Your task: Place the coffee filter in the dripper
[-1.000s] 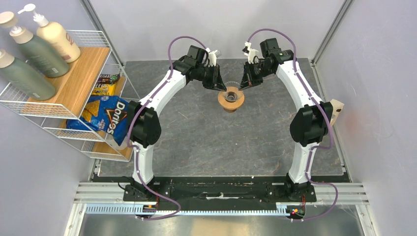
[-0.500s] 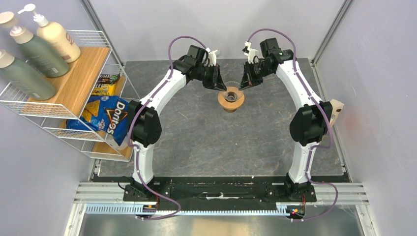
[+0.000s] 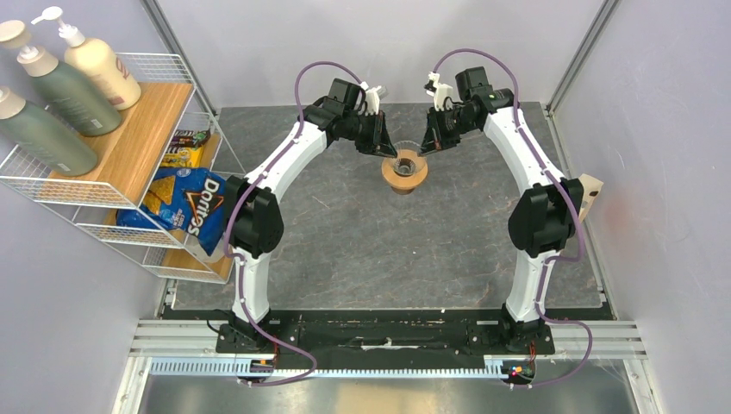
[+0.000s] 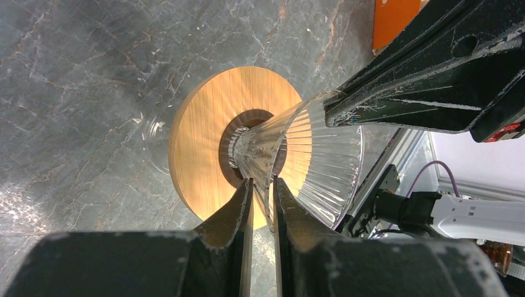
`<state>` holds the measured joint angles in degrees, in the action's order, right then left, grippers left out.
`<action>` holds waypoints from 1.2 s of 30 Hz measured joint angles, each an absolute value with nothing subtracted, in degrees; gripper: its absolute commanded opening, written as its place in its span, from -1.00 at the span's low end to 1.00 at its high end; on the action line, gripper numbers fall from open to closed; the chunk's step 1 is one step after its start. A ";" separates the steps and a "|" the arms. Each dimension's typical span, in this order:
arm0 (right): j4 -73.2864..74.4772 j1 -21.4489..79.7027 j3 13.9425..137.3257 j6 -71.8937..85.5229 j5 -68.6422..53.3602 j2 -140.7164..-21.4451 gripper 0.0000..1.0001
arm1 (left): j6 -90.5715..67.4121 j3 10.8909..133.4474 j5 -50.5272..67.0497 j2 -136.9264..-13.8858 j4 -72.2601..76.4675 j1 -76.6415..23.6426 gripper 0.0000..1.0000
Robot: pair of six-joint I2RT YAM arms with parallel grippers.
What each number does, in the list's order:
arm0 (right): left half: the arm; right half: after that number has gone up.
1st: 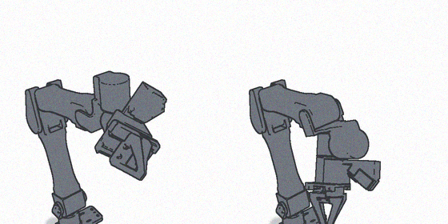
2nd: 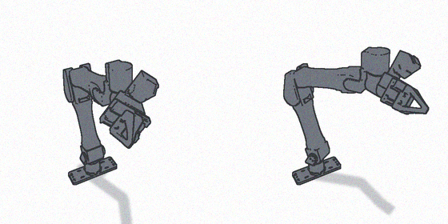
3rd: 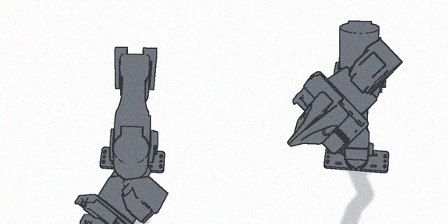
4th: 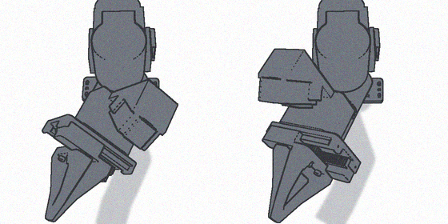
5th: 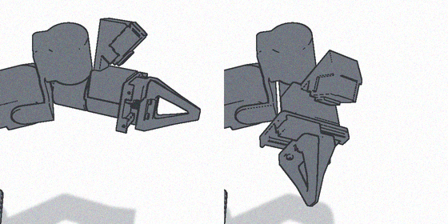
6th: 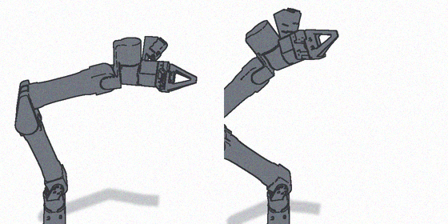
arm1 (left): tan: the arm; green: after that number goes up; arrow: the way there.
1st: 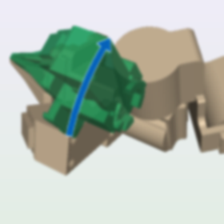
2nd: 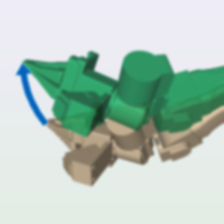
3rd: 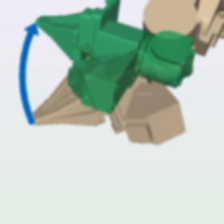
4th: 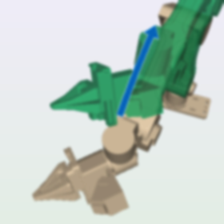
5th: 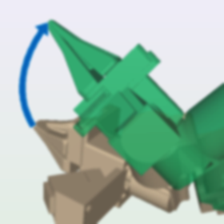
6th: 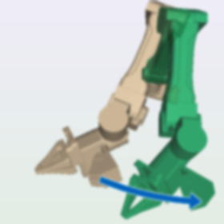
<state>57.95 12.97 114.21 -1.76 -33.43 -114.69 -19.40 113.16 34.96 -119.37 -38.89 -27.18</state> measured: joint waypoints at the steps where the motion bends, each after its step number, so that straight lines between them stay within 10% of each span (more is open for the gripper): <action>1: 57.08 12.99 113.60 -2.00 -33.19 -114.39 -1.00 | -19.25 113.14 34.59 -119.37 -38.61 -27.18 -0.95; 36: 60.97 13.67 120.29 -3.62 -31.62 -118.65 -1.00 | -18.81 112.31 34.11 -119.87 -36.82 -26.89 -0.96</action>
